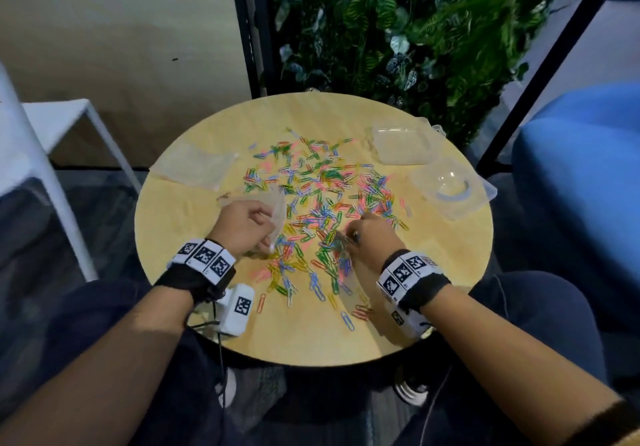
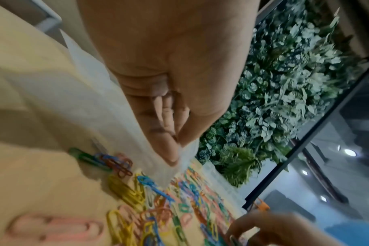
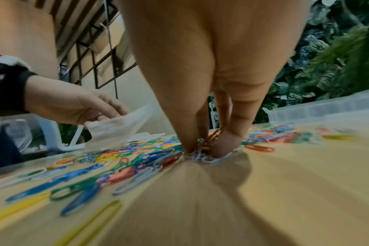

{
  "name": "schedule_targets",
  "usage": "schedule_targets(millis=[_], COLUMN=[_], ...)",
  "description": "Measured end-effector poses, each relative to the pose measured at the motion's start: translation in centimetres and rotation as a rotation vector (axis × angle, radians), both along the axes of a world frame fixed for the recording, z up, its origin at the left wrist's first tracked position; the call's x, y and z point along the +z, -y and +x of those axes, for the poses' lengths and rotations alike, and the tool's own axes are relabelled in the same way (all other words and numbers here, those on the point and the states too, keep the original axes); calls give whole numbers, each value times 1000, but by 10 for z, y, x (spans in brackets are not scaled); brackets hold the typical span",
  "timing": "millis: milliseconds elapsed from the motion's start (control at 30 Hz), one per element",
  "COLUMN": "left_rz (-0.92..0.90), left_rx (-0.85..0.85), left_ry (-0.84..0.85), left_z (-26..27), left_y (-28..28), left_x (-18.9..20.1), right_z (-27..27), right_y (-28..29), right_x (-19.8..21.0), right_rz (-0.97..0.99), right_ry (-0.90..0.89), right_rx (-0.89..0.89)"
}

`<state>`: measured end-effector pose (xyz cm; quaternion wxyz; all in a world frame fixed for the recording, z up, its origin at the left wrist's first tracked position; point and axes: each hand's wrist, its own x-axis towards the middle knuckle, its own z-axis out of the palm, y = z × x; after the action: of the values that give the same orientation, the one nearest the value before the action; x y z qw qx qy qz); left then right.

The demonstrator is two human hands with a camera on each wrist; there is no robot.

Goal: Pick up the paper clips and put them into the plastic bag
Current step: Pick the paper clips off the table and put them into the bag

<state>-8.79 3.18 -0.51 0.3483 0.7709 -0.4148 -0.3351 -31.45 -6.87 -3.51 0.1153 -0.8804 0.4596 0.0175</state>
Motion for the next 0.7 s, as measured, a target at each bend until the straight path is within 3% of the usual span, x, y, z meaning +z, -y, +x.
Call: schedule_targets(millis=[133,233,367,500,700], left_rz=[145,145,78,52,-47], left_rx=[-193,-259,-208,-167,-170], left_ry=[74,65,11,-28,-3], left_z=[3,0,-14,-23,-28], left_y=[29,46,54,56,57], left_x=[-4,-5,-11,-14,-9], right_z=[8,-3,-8,15,50], right_y=[17,44,67,63,36], right_x=[6,17,29,31,27], right_rz=[-55,7,201,600,880], right_ry=[-95,-37,371,877,1093], right_rx=[-24,-49,-222,-342,-417])
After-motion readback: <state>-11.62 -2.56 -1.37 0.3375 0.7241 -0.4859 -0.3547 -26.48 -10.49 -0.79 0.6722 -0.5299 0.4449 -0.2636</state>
